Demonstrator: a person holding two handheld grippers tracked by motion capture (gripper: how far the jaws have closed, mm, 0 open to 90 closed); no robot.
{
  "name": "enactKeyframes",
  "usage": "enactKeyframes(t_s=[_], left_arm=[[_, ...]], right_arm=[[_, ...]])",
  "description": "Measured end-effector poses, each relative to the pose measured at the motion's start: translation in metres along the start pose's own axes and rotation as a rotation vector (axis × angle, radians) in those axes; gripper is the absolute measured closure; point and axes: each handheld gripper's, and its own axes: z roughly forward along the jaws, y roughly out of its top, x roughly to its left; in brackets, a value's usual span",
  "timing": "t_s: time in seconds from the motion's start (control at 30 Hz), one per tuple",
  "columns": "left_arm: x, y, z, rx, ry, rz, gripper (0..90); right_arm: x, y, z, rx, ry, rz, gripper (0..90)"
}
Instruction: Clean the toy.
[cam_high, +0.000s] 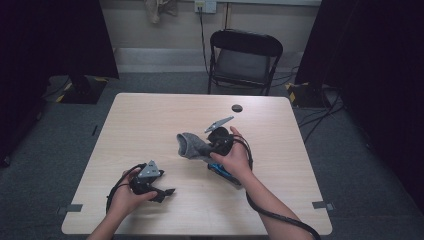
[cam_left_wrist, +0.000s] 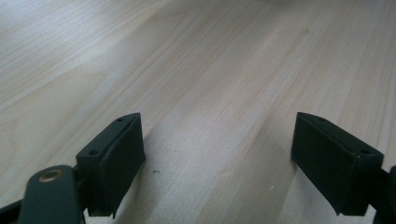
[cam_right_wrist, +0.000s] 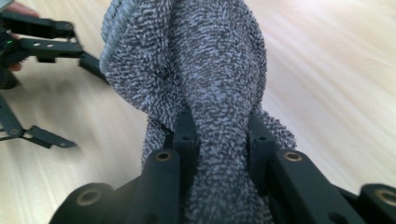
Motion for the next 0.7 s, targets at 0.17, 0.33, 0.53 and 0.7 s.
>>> enactKeyframes(t_s=[0.17, 0.33, 0.53, 0.7], left_arm=[[0.002, -0.001, -0.002, 0.002, 0.005, 0.005, 16.6], [0.003, -0.002, -0.003, -0.002, 0.006, -0.011, 16.6], [0.006, -0.001, -0.007, -0.001, -0.002, -0.027, 17.7], [0.009, 0.000, -0.010, -0.004, -0.001, -0.029, 17.9]], right_arm=[[0.017, -0.001, 0.015, 0.001, 0.044, -0.016, 71.6], [0.032, -0.007, 0.028, 0.005, 0.075, -0.032, 71.4], [0.038, -0.019, 0.041, 0.025, 0.095, -0.030, 70.9], [0.041, -0.026, 0.049, 0.033, 0.102, -0.029, 70.5]])
